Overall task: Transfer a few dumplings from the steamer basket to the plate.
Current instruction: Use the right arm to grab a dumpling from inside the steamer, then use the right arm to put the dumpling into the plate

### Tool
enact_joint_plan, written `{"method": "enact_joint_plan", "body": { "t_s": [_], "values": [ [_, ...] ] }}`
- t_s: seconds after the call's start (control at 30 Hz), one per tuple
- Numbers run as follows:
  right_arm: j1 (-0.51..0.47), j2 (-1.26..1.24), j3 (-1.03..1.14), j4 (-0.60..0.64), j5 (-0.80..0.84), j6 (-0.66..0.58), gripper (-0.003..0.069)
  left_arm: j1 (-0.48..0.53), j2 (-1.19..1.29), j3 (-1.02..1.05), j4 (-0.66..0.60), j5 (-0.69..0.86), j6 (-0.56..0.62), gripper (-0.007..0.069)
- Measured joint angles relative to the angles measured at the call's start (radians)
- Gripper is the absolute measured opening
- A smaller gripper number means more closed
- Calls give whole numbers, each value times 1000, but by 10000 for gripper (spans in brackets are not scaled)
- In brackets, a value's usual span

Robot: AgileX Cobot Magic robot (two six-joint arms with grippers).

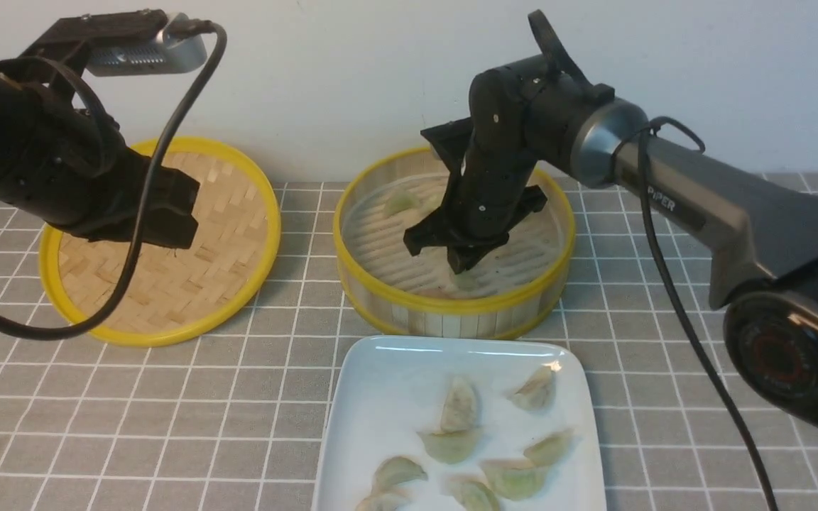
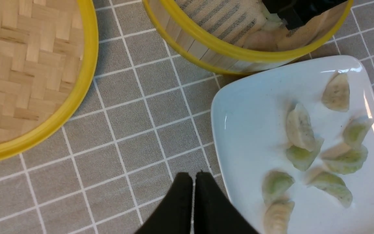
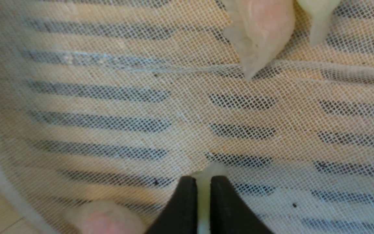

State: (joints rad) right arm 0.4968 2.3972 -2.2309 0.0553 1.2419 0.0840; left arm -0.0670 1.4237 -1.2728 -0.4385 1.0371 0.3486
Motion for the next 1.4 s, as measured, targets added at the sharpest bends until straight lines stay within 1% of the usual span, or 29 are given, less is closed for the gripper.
{"method": "enact_joint_plan", "body": {
  "t_s": [0.13,0.27,0.4,0.5,0.53,0.6,0.63,0.67,0.7,0.77,0.83,0.87,0.9,0.97,1.0,1.07,1.17,1.27,1.3,1.33,1.37,1.4],
  "values": [
    [0,-78,3,-1,3,0,-11,0,0,21,-7,-5,0,-5],
    [0,-117,1,3,3,0,-12,0,0,21,-28,-10,0,-5],
    [0,-119,1,41,3,0,-6,0,0,21,-46,-17,14,-5],
    [0,-90,1,51,3,0,55,0,0,21,-49,-20,20,-5],
    [0,-77,1,44,3,0,88,0,0,21,-49,-20,20,-5],
    [0,-47,1,27,3,0,161,0,0,21,-53,-26,21,-5],
    [0,-26,1,19,3,0,234,0,0,21,-57,-29,22,-5],
    [0,-23,1,19,3,1,234,0,0,21,-57,-31,22,-5],
    [0,-1,1,19,3,4,311,0,0,21,-59,-35,23,-5],
    [0,19,1,29,3,4,370,0,0,21,-62,-45,25,-5],
    [0,36,1,32,2,4,391,0,0,21,-64,-50,26,-5],
    [0,37,1,32,2,4,391,0,0,21,-64,-50,26,-5],
    [0,45,1,25,2,5,373,0,0,21,-64,-50,26,-5],
    [0,48,1,16,2,5,269,0,3,21,-64,-50,27,-5],
    [0,45,1,15,2,5,200,0,6,21,-64,-50,28,-5],
    [0,40,1,15,2,6,168,0,12,21,-61,-50,29,-5],
    [0,-16,44,44,1,8,178,0,17,23,-8,-50,21,-5],
    [0,-173,186,80,-6,0,175,0,20,23,45,-57,-13,-5],
    [0,-184,198,83,-6,-1,175,0,20,23,49,-59,-15,-5],
    [0,-232,248,90,-7,-5,175,0,21,23,53,-65,-23,-5],
    [2,-323,366,106,-7,-14,175,0,23,23,58,-79,-35,-5],
    [6,-373,429,114,-7,-19,175,0,23,23,58,-84,-36,-5]
  ]
}}
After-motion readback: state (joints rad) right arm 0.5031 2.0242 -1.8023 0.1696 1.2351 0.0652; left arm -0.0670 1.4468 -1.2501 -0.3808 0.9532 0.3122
